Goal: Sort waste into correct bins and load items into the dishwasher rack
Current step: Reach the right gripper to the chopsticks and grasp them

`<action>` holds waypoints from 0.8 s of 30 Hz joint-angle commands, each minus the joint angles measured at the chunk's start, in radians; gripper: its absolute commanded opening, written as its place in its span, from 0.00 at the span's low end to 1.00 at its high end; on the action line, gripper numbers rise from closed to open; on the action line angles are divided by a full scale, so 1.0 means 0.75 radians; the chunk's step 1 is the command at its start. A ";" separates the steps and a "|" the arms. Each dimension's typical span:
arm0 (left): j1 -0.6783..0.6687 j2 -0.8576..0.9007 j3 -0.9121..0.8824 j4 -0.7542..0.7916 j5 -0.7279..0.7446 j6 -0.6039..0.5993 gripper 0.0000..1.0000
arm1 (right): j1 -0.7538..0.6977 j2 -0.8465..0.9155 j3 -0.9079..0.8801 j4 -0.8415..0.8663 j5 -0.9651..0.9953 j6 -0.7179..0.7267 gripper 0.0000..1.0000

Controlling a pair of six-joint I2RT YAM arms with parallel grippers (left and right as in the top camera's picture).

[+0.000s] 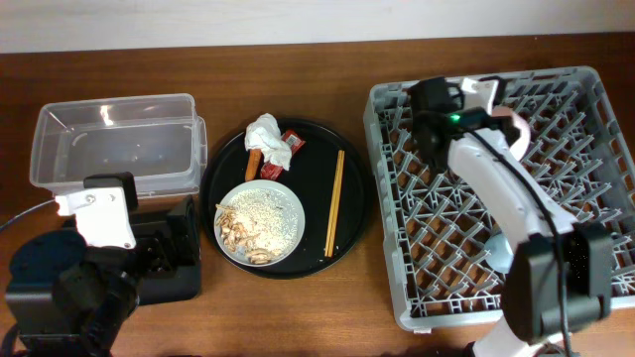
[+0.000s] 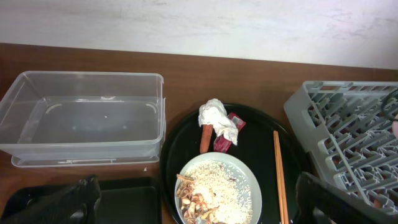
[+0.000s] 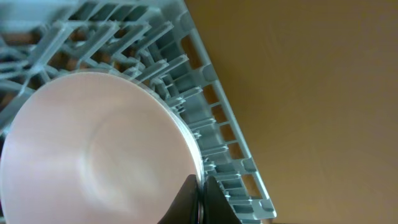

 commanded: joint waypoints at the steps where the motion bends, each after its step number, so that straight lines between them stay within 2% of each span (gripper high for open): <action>1: 0.004 -0.004 0.005 0.003 -0.010 -0.007 0.99 | 0.058 0.064 0.008 -0.010 0.022 0.004 0.04; 8: 0.004 -0.004 0.005 0.003 -0.010 -0.007 0.99 | 0.231 0.083 0.008 -0.072 0.018 0.005 0.04; 9: 0.004 -0.004 0.005 0.003 -0.010 -0.007 0.99 | 0.256 0.082 0.008 -0.117 0.027 0.005 0.21; 10: 0.004 -0.004 0.005 0.003 -0.010 -0.007 0.99 | 0.282 0.073 0.014 -0.138 0.026 0.009 0.72; 11: 0.004 -0.004 0.005 0.002 -0.010 -0.007 0.99 | 0.318 0.052 0.032 -0.169 0.025 0.044 0.89; 12: 0.004 -0.004 0.005 0.003 -0.010 -0.007 0.99 | 0.369 0.018 0.078 -0.209 -0.006 0.050 0.91; 14: 0.004 -0.004 0.005 0.003 -0.010 -0.008 0.99 | 0.441 -0.023 0.149 -0.252 -0.064 0.049 0.92; 17: 0.004 -0.004 0.005 0.003 -0.010 -0.007 0.99 | 0.602 -0.069 0.277 -0.263 -0.329 0.040 0.93; 20: 0.004 -0.004 0.005 0.003 -0.010 -0.007 0.99 | 0.703 -0.054 0.318 -0.176 -1.097 0.090 0.65; 22: 0.004 -0.004 0.005 0.003 -0.010 -0.007 0.99 | 0.685 -0.019 0.306 -0.178 -1.242 0.273 0.55; 24: 0.004 -0.004 0.005 0.002 -0.010 -0.007 0.99 | 0.645 0.035 0.280 -0.179 -1.245 0.400 0.45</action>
